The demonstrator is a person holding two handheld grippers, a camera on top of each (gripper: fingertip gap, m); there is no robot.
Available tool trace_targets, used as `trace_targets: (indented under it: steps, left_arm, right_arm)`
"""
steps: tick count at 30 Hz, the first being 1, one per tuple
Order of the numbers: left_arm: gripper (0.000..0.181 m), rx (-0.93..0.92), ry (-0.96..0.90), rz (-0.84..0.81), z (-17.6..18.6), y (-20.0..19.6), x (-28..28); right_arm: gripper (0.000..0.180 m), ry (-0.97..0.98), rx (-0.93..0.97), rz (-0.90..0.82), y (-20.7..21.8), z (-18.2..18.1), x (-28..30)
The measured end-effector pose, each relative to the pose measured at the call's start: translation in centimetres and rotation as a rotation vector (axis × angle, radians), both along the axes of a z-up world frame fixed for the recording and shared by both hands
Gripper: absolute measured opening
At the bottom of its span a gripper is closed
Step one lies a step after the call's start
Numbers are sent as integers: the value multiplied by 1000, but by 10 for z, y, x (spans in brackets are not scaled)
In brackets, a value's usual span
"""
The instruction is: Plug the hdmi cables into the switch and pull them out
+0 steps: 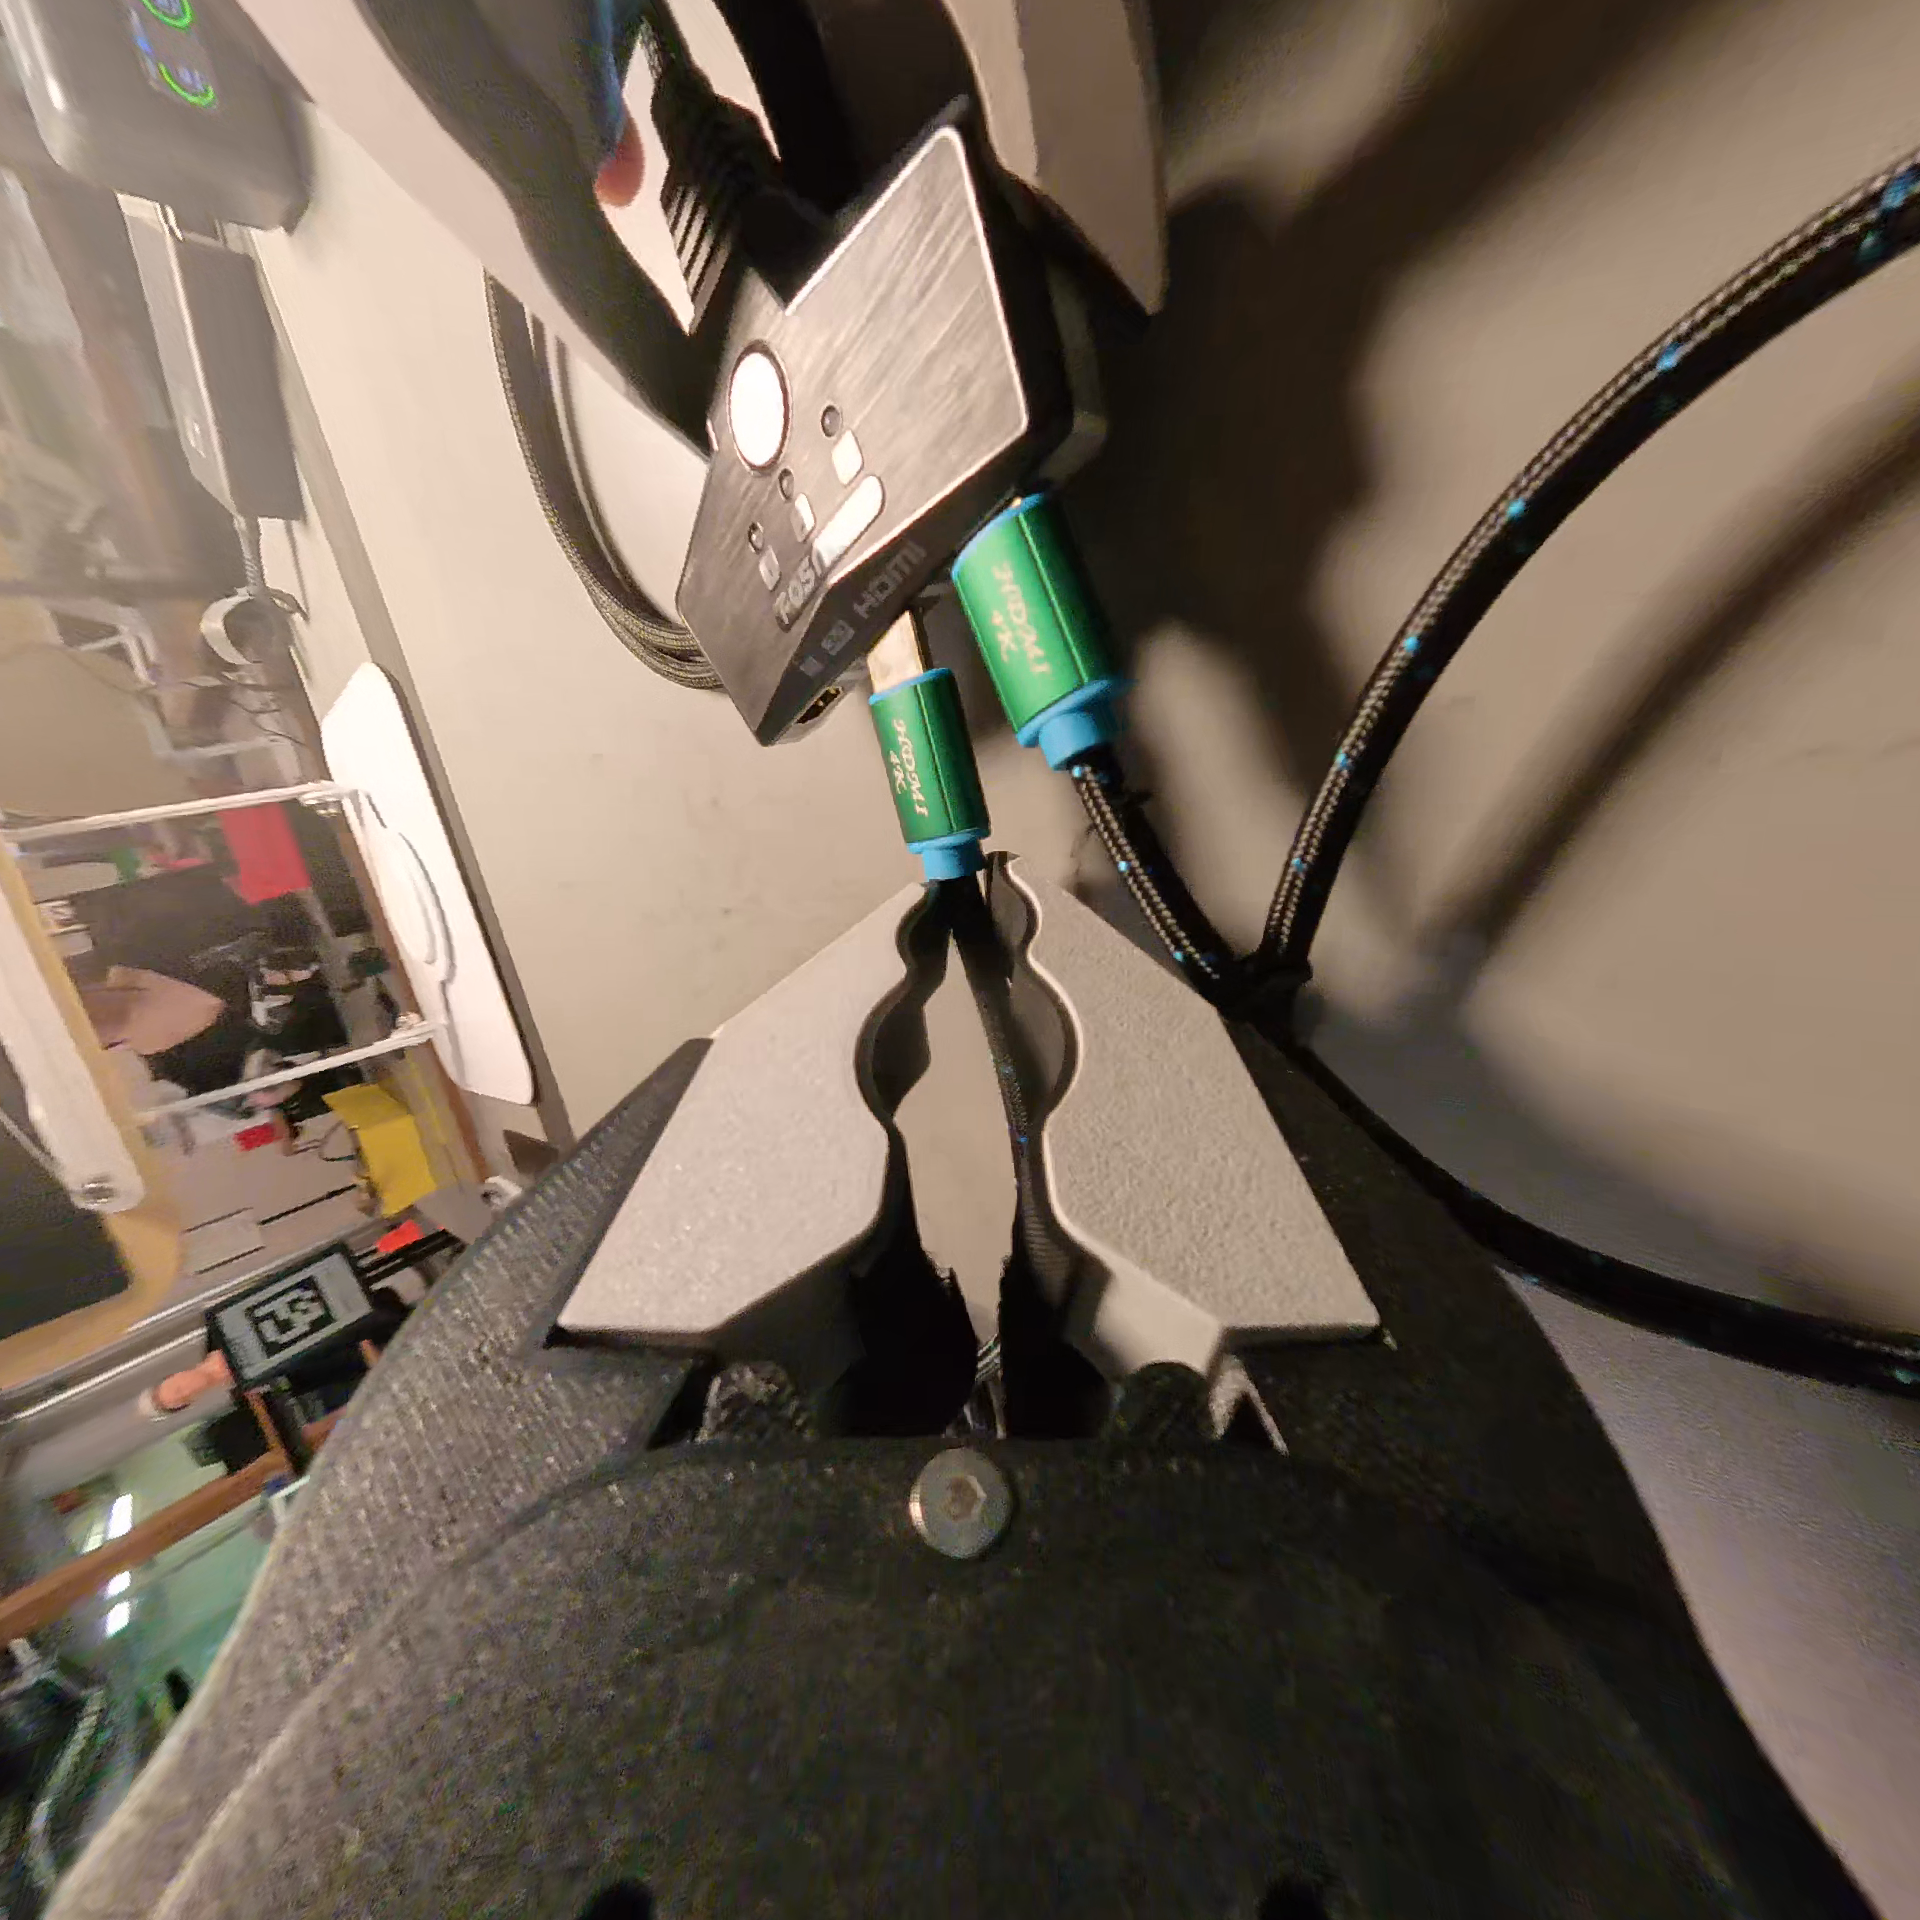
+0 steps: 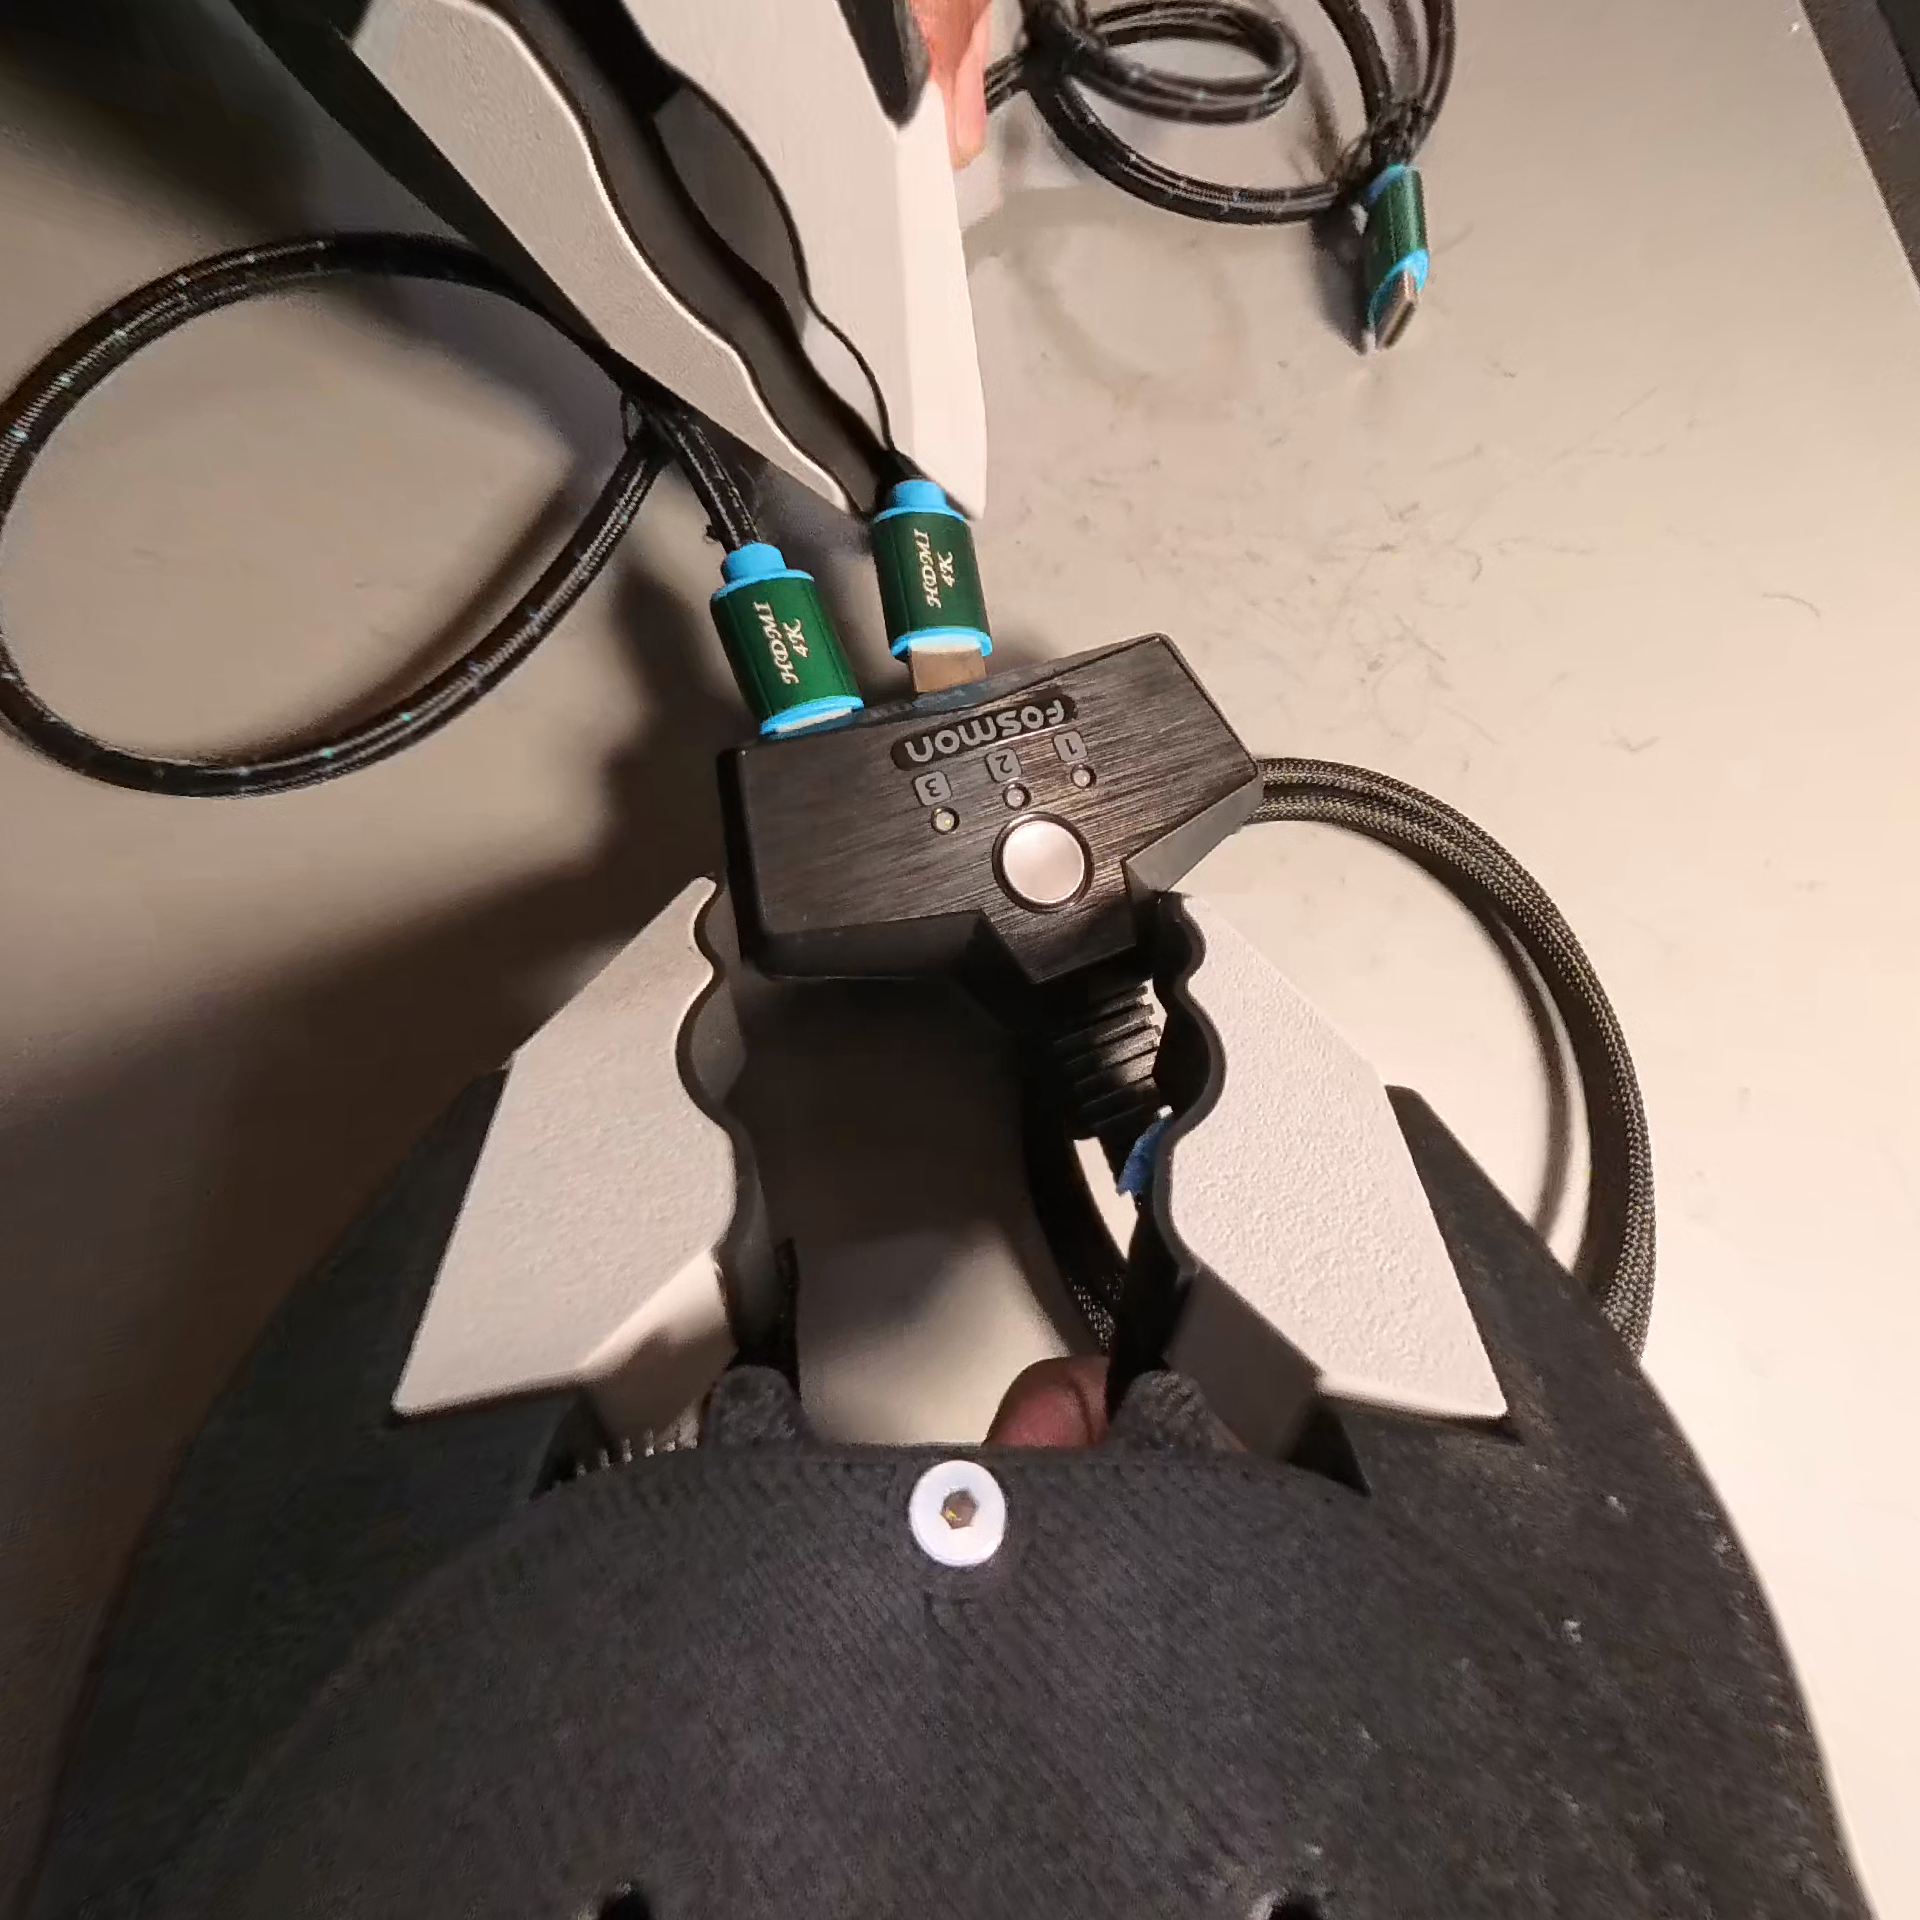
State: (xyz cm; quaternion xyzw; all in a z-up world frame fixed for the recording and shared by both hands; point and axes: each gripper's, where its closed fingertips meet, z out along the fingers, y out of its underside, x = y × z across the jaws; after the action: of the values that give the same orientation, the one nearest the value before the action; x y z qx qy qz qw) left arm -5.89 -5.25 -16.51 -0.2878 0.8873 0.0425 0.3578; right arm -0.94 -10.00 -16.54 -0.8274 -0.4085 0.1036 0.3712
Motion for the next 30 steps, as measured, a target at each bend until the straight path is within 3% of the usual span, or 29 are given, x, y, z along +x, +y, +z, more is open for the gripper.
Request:
trace_targets:
  steps: [4,16,21,30]
  left_arm:
    - [7,-46,-20,82,0,3,3]
    - [11,-748,-104,516,-2,-3,4]
    - [7,-932,-101,536,-3,-16,8]
    - [20,-975,-28,450,-1,-13,-11]
  right_arm:
    - [82,4,-3,-14,1,0,0]
    - [81,32,-13,-62,3,1,-2]
    - [81,24,-2,-64,4,1,3]
    - [82,2,35,-4,1,0,3]
